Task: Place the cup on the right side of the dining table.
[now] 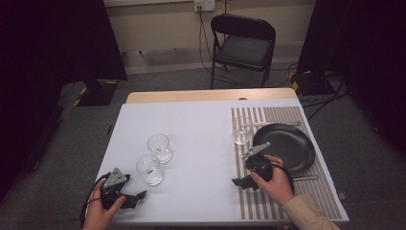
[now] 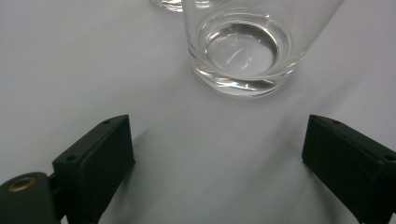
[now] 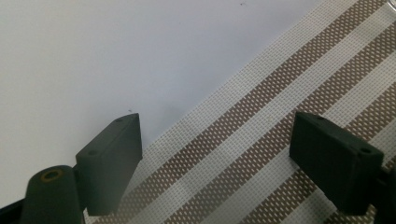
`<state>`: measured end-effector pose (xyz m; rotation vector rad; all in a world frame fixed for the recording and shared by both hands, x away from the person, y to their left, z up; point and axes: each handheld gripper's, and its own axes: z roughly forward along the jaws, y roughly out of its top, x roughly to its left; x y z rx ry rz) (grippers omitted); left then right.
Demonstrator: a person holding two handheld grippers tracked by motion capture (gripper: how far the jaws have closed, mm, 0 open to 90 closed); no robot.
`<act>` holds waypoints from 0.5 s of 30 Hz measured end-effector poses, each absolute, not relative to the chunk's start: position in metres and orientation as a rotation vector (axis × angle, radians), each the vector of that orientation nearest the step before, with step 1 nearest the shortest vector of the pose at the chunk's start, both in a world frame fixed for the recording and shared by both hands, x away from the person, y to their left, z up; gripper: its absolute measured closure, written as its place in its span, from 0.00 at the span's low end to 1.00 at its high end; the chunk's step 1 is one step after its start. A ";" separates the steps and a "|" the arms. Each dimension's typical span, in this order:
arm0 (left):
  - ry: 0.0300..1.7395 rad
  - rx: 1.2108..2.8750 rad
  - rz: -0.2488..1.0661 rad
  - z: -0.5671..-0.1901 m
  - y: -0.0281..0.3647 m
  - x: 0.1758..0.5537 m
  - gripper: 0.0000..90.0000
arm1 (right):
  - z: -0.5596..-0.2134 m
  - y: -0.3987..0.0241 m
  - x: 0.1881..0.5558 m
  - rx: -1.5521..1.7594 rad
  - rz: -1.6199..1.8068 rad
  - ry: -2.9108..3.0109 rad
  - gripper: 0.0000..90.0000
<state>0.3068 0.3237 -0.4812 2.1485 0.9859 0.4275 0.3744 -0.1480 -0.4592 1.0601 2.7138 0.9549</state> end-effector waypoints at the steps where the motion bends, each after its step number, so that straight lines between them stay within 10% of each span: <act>1: 0.986 2.148 0.427 -0.481 0.324 0.307 0.09 | -0.460 -0.148 0.373 1.037 0.957 2.707 0.18; 15: 0.985 2.148 0.427 -0.481 0.324 0.307 0.09 | -0.469 -0.149 0.359 0.876 0.965 2.627 0.16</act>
